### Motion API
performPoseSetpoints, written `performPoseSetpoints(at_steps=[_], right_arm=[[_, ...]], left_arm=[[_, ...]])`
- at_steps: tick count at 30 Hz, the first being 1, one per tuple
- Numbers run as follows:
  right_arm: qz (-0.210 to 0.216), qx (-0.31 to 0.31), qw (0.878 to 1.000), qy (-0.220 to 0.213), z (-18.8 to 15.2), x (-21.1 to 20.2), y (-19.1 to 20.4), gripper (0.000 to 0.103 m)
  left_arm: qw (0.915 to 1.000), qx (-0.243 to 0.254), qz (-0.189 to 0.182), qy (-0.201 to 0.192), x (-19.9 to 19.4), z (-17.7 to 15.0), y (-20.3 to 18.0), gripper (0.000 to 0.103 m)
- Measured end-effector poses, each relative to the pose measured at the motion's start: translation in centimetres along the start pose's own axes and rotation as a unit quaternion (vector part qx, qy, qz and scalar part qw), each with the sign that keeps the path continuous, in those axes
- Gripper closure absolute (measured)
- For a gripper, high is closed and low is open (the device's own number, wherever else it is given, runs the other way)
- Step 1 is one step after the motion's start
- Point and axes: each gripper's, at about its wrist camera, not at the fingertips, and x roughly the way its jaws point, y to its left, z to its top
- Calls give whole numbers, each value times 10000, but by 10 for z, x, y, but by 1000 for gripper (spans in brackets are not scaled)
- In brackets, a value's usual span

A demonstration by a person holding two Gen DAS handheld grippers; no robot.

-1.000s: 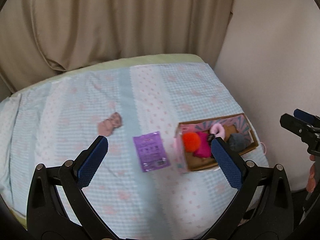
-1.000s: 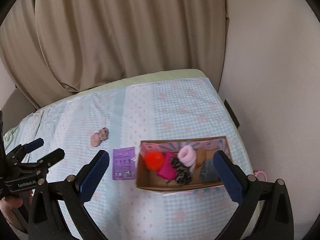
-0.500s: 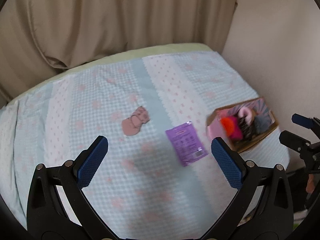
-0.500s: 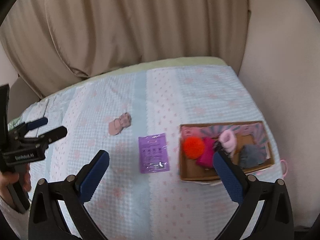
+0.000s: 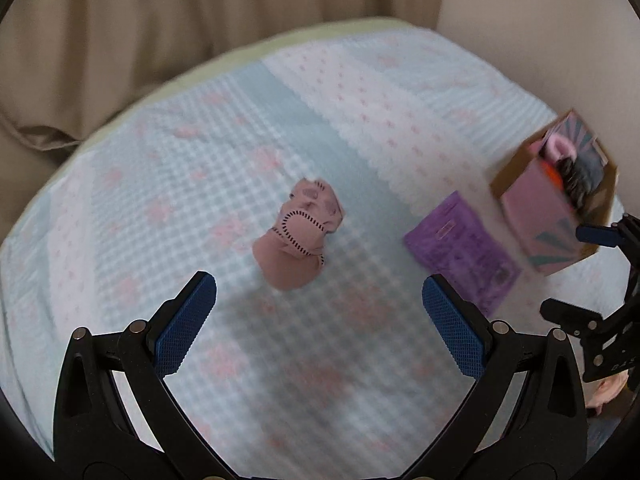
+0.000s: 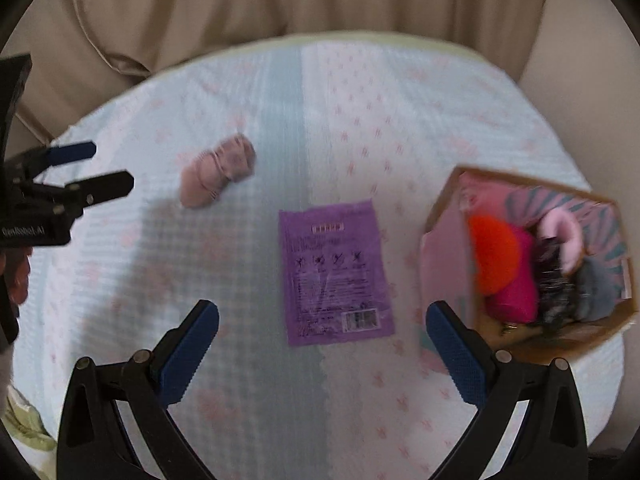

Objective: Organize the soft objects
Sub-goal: 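Move both tools back toward the pink sock and purple packet, then grasp pink sock with left tool while right tool grasps purple packet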

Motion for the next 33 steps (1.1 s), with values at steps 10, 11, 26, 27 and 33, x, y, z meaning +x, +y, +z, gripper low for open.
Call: performPoseSetpoints(at_steps=[10, 11, 26, 27, 33], right_arm=[[-55, 28, 9992, 405, 6, 111, -7, 0], [-76, 24, 9990, 444, 7, 118, -8, 0], [-281, -61, 9989, 371, 8, 119, -17, 56], [-286, 0, 9988, 387, 8, 117, -21, 63], [-219, 153, 9989, 381, 9, 100, -30, 76]], left_arm=[[9968, 471, -423, 498, 142, 16, 11, 13], [9964, 486, -449, 530, 152, 16, 12, 13], [9954, 544, -436, 654, 198, 41, 25, 64], [9955, 513, -447, 655, 197, 42, 26, 64], [9968, 300, -448, 584, 179, 38, 29, 65]])
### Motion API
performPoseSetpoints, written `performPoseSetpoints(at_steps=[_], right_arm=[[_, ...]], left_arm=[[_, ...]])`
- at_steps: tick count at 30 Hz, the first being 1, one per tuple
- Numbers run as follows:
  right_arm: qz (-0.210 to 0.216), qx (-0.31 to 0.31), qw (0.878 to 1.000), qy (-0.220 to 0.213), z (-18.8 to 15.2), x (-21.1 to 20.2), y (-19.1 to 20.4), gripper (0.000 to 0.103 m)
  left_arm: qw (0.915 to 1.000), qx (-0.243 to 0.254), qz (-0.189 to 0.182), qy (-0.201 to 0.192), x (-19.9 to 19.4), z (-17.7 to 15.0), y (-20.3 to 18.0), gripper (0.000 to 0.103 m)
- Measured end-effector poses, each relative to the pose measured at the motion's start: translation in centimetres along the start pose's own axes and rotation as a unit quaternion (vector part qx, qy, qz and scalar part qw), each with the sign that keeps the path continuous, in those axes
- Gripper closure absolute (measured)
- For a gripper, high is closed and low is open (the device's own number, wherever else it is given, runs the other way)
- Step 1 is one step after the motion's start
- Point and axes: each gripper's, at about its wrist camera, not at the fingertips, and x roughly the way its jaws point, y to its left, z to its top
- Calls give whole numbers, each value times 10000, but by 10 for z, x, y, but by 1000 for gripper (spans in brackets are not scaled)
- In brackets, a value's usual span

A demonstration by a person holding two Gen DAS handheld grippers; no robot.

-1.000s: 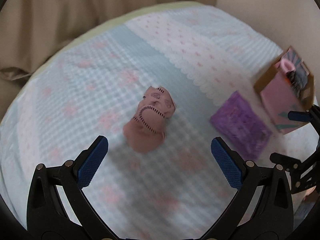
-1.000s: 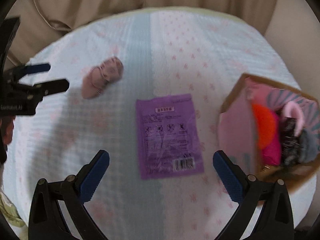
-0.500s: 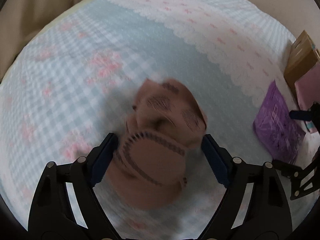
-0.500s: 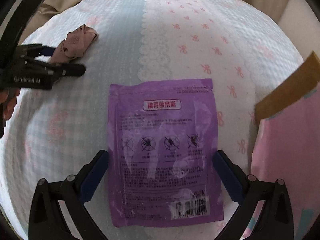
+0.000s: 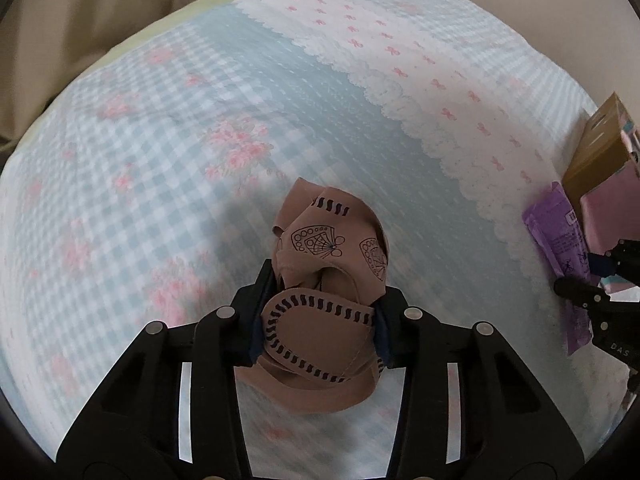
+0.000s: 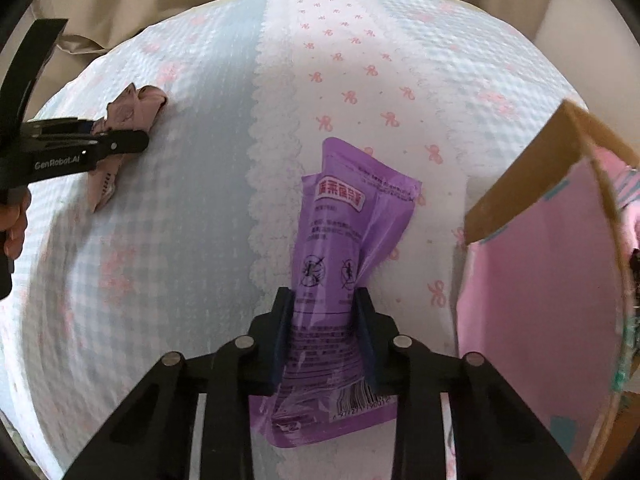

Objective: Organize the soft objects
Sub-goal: 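Grasp pink sock with left tool while right tool grasps purple packet, then lift and carry pink sock and purple packet over the box with both tools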

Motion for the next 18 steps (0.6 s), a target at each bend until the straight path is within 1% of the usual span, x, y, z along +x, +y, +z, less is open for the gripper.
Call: performPoseSetpoints(at_steps=[4, 8, 11, 16, 18], right_arm=[[133, 69, 9999, -64, -1, -29, 1, 76], [251, 151, 9993, -244, 0, -73, -2, 76], [316, 178, 9985, -410, 2, -112, 1, 76], [439, 173, 9969, -637, 7, -176, 9, 76], [503, 158, 9960, -718, 7, -202, 11, 76]], left_arm=[[9999, -160, 8, 4, -17, -8, -3, 65], [9995, -305, 10, -44, -47, -15, -7, 65], [9989, -441, 14, -182, -81, -16, -14, 65], [9967, -657, 178, -439, -154, -24, -33, 65], [9950, -829, 264, -493, -182, -28, -41, 65]])
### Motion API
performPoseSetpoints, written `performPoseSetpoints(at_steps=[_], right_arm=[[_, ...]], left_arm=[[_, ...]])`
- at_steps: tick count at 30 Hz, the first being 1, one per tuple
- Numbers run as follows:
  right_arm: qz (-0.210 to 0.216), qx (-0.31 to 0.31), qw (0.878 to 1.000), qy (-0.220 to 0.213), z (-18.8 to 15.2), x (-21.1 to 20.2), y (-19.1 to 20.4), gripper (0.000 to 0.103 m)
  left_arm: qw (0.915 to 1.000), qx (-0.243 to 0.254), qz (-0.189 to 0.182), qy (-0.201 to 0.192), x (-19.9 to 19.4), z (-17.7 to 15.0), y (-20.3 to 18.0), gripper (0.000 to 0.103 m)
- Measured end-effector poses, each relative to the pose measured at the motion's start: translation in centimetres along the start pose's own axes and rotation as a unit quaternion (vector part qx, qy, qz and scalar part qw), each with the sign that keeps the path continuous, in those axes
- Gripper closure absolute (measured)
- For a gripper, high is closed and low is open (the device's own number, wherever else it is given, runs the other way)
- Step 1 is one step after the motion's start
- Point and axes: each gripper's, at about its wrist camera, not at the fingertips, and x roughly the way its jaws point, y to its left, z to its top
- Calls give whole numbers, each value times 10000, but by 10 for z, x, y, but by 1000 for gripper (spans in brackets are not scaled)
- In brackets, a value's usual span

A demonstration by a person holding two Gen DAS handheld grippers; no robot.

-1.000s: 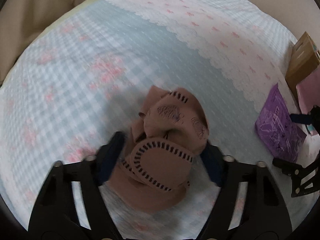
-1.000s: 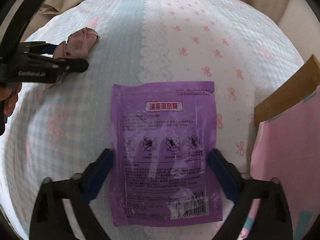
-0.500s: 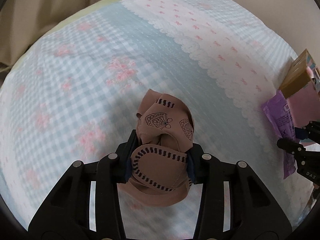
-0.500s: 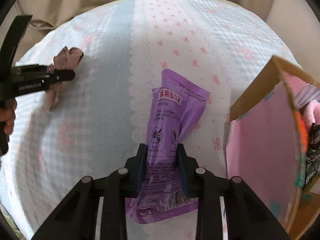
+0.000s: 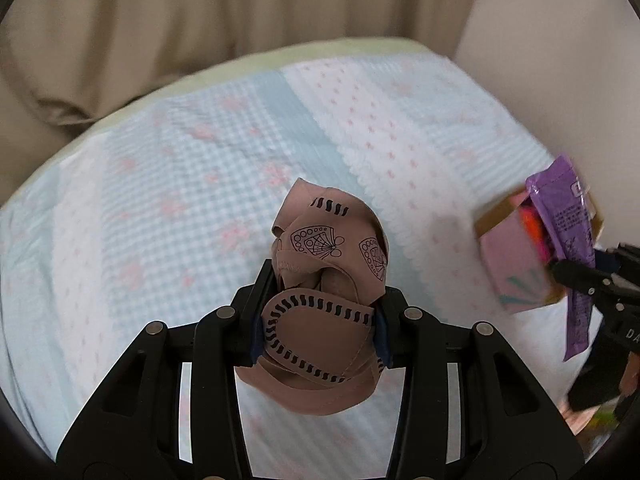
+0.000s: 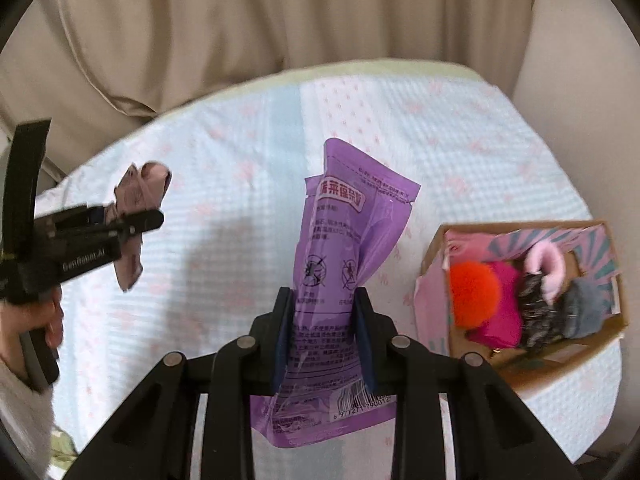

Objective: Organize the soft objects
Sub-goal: 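Lift and carry pink sock and purple packet over the box with both tools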

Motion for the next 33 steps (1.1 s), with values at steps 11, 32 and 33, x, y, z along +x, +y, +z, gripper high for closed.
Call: performPoseSetpoints(at_steps=[11, 32, 33], right_arm=[[436, -412, 9979, -241, 6, -107, -15, 76], [247, -465, 9981, -320, 21, -150, -208, 76], [212, -400, 9986, -267, 23, -145, -218, 76]], left_arm=[[9936, -920, 440, -489, -150, -27, -62, 65], [9866, -1396, 191, -822, -148, 21, -287, 65], [9873, -1373, 147, -781, -139, 27, -297, 65]])
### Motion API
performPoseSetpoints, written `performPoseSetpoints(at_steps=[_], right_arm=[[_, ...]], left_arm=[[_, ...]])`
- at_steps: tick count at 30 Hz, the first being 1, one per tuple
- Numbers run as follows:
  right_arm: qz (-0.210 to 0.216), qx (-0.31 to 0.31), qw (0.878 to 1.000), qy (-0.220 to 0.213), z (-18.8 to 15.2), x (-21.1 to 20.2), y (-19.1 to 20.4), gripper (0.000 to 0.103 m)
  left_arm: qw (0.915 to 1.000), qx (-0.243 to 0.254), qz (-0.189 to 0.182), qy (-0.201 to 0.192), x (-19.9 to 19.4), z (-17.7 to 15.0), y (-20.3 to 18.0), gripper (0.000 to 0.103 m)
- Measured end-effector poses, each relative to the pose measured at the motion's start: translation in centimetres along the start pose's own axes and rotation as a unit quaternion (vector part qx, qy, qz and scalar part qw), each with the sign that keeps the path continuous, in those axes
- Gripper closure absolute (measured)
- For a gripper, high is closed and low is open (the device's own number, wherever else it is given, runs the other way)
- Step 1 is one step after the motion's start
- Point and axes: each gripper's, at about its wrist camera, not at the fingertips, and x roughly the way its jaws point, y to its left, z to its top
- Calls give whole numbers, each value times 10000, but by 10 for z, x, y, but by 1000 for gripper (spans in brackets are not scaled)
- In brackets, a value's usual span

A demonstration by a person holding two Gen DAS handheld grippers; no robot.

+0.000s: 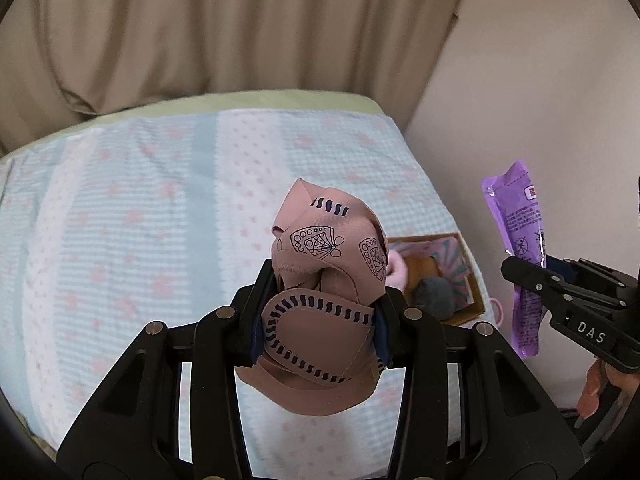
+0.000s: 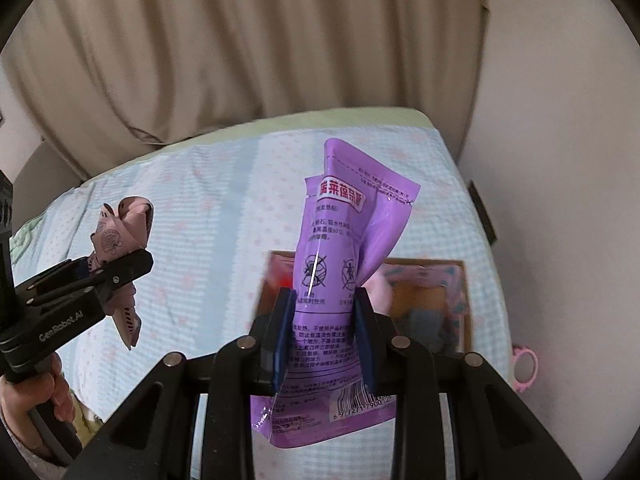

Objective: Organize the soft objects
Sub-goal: 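Lift and carry pink sock and purple packet over the box with both tools, then open left tool dropping sock while right tool releases purple packet into box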

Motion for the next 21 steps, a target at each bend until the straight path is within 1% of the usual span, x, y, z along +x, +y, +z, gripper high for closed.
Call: performPoseSetpoints(at_steps=[2, 5, 10, 11, 14, 16, 19, 21], right_arm=[[-44, 162, 9998, 100, 0, 8, -20, 76], [-73, 411, 9985, 346, -3, 30, -51, 76], [-27, 767, 9936, 824, -5, 77, -89, 76], [7, 888, 9909, 1016, -6, 93, -97, 76], [169, 1293, 9814, 1408, -12, 127, -116, 76], [202, 1516, 9747, 1630, -15, 148, -126, 76], [259, 1785, 9654, 1882, -20, 168, -138, 76], [344, 1981, 9585, 2021, -24, 180, -144, 76]], left_arm=[[9999, 46, -67, 104, 17, 2, -16, 65], [9991, 192, -146, 346, 53, 5, -43, 65], [9962, 324, -180, 791, 113, 4, -70, 65], [9947, 309, -181, 959, 130, 0, -76, 65], [9899, 348, -152, 1362, 163, -10, -87, 65], [9862, 423, -104, 1599, 182, -21, -93, 65], [9795, 405, 6, 1974, 214, -33, -93, 65], [9767, 405, 94, 2105, 229, -36, -90, 64]])
